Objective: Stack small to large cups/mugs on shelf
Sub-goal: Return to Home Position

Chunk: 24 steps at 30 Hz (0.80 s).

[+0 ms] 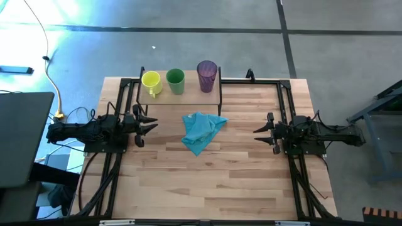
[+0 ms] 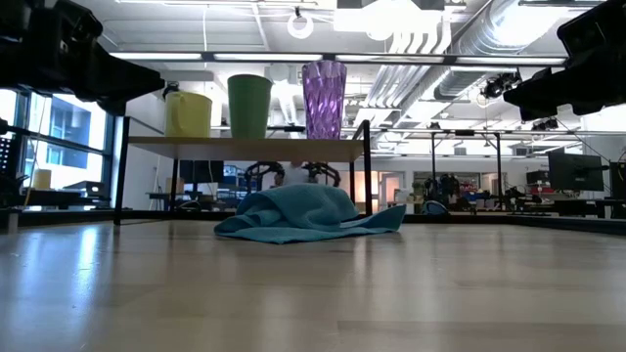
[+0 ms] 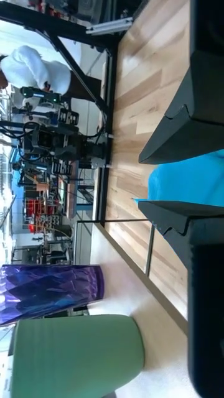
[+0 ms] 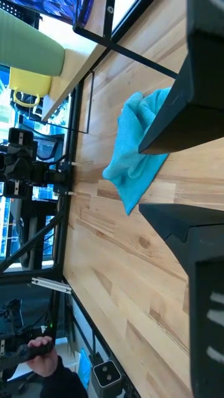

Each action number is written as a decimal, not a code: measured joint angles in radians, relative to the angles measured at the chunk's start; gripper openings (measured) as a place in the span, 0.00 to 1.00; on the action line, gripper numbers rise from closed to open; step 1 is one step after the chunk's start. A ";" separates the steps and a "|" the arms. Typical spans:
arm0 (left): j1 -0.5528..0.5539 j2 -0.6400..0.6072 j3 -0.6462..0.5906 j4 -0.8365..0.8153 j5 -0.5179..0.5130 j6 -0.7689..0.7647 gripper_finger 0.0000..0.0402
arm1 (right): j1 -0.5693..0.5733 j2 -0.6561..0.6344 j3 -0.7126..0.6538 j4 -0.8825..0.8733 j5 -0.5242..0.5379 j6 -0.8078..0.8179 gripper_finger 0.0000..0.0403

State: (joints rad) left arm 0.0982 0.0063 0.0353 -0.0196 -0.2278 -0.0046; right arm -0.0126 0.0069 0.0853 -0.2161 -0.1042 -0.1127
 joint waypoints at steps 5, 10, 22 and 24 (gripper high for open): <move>0.000 0.000 0.000 0.000 0.000 0.027 0.24 | 0.000 0.000 0.000 0.000 0.000 0.000 0.32; 0.000 0.000 0.000 0.000 0.000 0.026 0.24 | 0.000 0.000 0.000 0.000 0.000 0.000 0.32; 0.000 0.000 0.000 0.000 0.000 0.026 0.24 | 0.000 0.000 0.000 0.000 0.000 0.000 0.32; 0.000 0.000 0.000 0.000 -0.001 0.026 0.24 | 0.000 0.000 0.000 0.000 0.000 0.000 0.32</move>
State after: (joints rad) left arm 0.0982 0.0063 0.0353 -0.0193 -0.2283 0.0216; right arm -0.0128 0.0069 0.0853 -0.2163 -0.1042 -0.1126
